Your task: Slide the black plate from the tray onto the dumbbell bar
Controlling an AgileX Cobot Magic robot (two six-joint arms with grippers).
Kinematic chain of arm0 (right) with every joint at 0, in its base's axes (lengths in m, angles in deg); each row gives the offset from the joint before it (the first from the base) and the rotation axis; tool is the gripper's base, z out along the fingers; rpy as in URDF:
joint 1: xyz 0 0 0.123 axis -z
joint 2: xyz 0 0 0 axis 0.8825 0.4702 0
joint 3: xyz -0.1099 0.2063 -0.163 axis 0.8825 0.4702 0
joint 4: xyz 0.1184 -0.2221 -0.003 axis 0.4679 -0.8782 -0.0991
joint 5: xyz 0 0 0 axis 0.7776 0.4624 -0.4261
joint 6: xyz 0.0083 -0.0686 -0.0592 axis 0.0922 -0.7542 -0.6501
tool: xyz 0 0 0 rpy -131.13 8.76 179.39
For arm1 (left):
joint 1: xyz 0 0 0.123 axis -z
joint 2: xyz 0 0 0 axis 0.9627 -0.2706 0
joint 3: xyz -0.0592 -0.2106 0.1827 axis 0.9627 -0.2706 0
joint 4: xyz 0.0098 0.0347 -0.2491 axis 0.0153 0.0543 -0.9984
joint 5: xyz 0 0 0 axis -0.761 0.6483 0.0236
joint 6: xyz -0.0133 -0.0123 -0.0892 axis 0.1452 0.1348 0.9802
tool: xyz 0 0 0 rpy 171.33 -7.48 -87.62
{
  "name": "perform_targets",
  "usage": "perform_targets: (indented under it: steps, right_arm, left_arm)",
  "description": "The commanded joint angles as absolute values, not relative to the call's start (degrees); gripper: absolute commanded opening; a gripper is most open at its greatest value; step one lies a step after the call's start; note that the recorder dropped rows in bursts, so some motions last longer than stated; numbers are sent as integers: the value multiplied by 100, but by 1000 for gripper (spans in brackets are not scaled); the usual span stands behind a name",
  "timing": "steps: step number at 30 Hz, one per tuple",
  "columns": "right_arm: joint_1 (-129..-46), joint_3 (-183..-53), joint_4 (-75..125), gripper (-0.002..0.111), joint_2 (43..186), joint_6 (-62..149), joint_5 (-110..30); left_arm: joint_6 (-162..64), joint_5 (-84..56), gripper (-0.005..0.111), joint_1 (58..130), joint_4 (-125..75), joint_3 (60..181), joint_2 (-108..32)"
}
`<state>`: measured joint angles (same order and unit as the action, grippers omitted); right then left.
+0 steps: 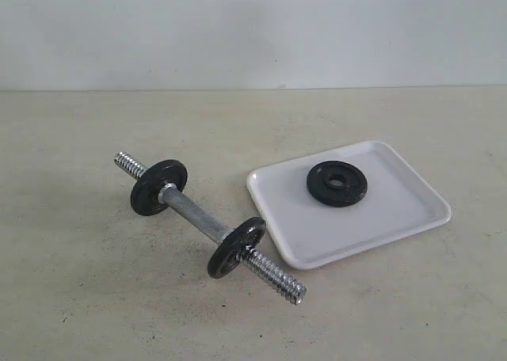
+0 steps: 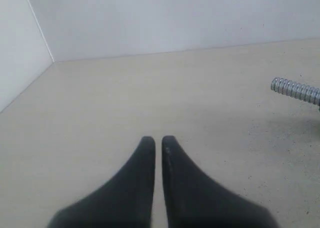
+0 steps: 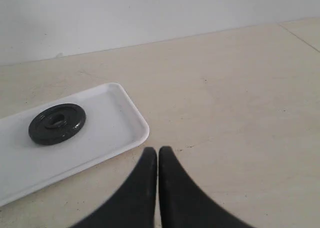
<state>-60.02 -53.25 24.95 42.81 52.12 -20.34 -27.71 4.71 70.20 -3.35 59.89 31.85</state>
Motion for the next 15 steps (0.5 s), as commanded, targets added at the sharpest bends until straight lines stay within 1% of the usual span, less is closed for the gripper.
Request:
perform_targets:
  steps: [1,5,7,15]
  right_arm:
    - [-5983,-5336,2484,0,4267,5211,-2048]
    - [-6564,-5336,2484,0,4267,5211,-2048]
    - [-6713,-5336,2484,0,4267,5211,-2048]
    - [-6781,-5336,2484,0,4267,5211,-2048]
  left_arm:
    - [-2716,382,4,7039,-310,5969,3208]
    - [-2716,382,4,7039,-310,5969,3208]
    - [-2716,382,4,7039,-310,5969,3208]
    - [-2716,382,4,7039,-310,5969,3208]
